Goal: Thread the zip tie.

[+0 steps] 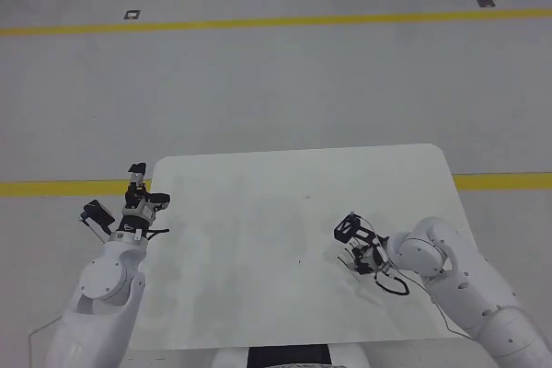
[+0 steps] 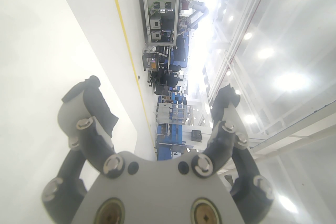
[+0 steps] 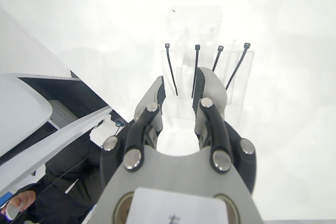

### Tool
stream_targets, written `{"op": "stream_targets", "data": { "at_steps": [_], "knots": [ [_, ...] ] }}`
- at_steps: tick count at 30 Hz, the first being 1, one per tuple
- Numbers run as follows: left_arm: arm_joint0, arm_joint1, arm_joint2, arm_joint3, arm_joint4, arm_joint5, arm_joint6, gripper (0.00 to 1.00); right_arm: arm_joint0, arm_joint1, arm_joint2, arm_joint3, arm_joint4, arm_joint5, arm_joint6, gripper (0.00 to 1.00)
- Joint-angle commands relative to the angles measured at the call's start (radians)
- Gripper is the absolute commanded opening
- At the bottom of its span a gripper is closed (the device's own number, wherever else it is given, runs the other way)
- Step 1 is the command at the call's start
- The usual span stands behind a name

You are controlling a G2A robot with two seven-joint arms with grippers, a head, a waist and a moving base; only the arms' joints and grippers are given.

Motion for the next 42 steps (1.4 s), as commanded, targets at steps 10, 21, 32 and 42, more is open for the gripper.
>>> {"op": "stream_targets", "data": {
  "at_steps": [10,21,32,42],
  "knots": [
    [0.000,0.000,0.000,0.000,0.000,0.000,0.000,1.00,0.006,0.000,-0.016,0.004,-0.043,0.031,-0.038,0.19],
    [0.000,0.000,0.000,0.000,0.000,0.000,0.000,1.00,0.017,-0.004,-0.039,0.022,-0.060,0.044,-0.056,0.14],
    [0.000,0.000,0.000,0.000,0.000,0.000,0.000,1.00,0.026,-0.006,-0.050,0.035,-0.068,0.054,-0.074,0.14],
    [0.000,0.000,0.000,0.000,0.000,0.000,0.000,1.00,0.037,-0.009,-0.061,0.041,-0.074,0.064,-0.081,0.07]
  ]
}}
